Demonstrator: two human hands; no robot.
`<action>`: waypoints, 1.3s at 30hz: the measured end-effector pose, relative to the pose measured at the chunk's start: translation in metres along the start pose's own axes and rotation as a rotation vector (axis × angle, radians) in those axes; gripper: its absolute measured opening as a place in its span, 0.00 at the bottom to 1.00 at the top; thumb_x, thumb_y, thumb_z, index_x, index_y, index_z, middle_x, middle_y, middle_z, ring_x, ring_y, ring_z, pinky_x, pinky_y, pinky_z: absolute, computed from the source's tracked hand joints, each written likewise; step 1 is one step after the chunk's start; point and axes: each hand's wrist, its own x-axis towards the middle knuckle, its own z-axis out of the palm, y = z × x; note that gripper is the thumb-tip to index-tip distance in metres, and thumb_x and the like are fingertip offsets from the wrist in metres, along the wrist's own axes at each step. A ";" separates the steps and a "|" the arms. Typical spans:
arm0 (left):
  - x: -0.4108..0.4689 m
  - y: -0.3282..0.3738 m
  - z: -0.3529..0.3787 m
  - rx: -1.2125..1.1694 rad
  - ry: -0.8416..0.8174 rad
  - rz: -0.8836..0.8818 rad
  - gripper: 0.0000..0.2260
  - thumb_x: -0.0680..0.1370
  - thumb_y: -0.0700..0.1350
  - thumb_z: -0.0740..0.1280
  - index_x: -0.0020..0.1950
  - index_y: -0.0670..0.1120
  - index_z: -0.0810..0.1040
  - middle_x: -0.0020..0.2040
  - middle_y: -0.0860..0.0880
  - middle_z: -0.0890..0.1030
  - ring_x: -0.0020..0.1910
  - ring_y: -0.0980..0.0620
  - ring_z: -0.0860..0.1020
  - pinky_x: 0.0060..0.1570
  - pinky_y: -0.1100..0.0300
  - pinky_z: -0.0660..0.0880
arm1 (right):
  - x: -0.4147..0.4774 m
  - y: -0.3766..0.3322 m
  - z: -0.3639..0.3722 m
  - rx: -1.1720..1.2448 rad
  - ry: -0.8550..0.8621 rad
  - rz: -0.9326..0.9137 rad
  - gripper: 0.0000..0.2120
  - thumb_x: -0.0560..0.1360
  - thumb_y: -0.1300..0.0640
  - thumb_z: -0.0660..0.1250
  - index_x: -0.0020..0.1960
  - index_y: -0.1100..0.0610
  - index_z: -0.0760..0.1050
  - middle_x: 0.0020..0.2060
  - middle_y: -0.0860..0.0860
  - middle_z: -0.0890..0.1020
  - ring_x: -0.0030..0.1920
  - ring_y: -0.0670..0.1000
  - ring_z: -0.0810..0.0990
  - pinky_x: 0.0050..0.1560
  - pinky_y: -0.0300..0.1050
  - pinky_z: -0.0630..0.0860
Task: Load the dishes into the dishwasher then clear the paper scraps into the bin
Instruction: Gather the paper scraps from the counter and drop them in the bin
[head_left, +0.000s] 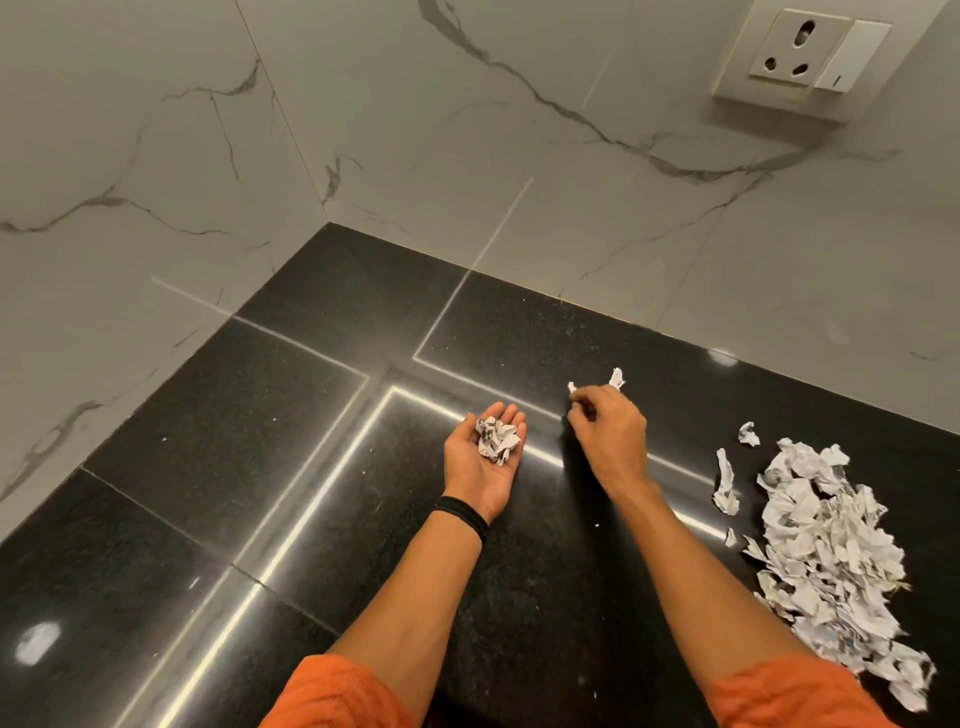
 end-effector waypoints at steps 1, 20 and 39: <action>0.001 -0.001 0.001 0.011 0.008 0.003 0.19 0.86 0.47 0.54 0.66 0.36 0.75 0.64 0.36 0.79 0.66 0.39 0.76 0.65 0.50 0.74 | -0.006 -0.012 -0.003 0.091 0.029 -0.013 0.05 0.76 0.61 0.72 0.51 0.56 0.83 0.43 0.48 0.82 0.44 0.46 0.80 0.47 0.39 0.75; 0.001 -0.012 0.012 -0.015 -0.052 -0.028 0.18 0.86 0.47 0.56 0.64 0.35 0.77 0.64 0.35 0.80 0.63 0.39 0.79 0.62 0.49 0.77 | 0.043 0.043 -0.010 -0.109 -0.121 0.163 0.15 0.78 0.57 0.71 0.63 0.58 0.80 0.58 0.57 0.78 0.62 0.60 0.74 0.62 0.49 0.70; -0.046 0.004 -0.014 -0.041 -0.122 0.027 0.17 0.84 0.49 0.56 0.61 0.40 0.78 0.56 0.39 0.83 0.52 0.44 0.82 0.56 0.52 0.77 | -0.072 -0.110 -0.008 0.764 -0.030 0.146 0.08 0.82 0.52 0.66 0.51 0.47 0.84 0.47 0.44 0.86 0.52 0.48 0.84 0.52 0.43 0.80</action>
